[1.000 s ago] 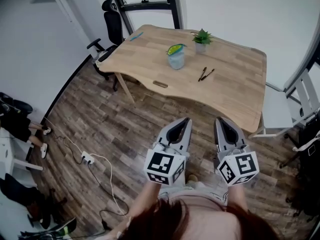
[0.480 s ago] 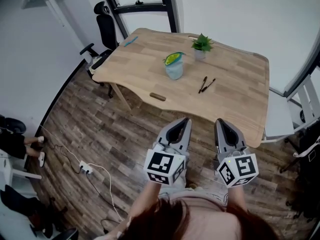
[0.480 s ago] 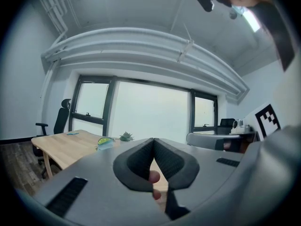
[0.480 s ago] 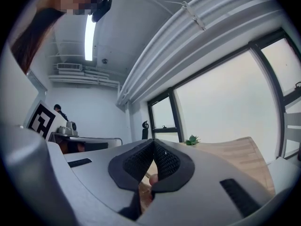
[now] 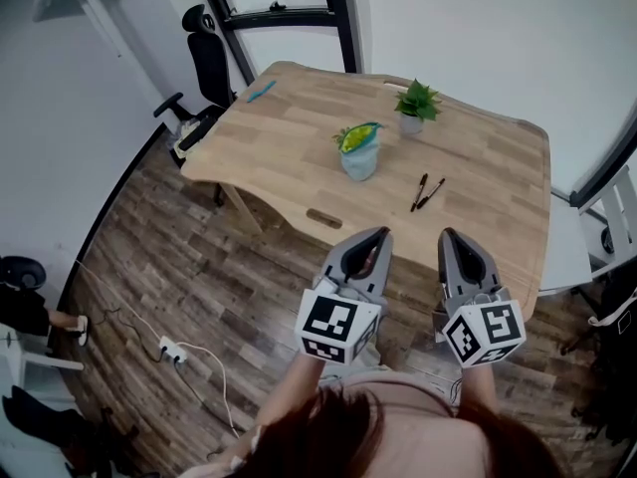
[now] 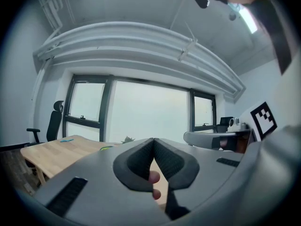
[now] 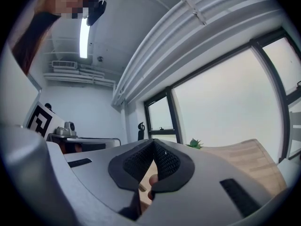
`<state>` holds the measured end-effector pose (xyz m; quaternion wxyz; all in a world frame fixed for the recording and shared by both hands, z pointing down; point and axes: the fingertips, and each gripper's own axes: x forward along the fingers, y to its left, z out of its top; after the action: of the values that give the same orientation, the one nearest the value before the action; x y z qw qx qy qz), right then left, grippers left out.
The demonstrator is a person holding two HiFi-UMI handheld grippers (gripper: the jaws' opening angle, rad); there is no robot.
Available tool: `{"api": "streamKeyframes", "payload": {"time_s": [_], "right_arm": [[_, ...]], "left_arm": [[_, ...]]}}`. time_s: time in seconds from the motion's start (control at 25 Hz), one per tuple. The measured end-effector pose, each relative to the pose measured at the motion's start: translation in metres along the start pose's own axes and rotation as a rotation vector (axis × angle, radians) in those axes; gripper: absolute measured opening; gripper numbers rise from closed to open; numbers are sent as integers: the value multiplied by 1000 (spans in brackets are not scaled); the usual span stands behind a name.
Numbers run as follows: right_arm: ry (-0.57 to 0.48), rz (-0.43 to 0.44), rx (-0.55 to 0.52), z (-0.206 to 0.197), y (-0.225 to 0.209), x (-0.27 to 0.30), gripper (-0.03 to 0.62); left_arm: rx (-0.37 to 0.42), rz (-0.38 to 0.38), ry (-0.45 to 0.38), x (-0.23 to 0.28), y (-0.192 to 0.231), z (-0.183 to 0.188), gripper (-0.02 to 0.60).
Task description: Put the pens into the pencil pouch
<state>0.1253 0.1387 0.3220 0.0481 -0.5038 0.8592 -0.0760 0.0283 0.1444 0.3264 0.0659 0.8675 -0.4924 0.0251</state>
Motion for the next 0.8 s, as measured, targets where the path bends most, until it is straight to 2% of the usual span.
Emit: {"api": "streamKeyframes", "payload": {"time_s": [0.44, 0.8], "right_arm": [[28, -36, 5, -4, 5, 80, 0], [86, -84, 22, -17, -8, 104, 0]], "left_arm": [[-29, -51, 3, 30, 70, 2, 2], [-64, -35, 22, 44, 104, -7, 2]]}}
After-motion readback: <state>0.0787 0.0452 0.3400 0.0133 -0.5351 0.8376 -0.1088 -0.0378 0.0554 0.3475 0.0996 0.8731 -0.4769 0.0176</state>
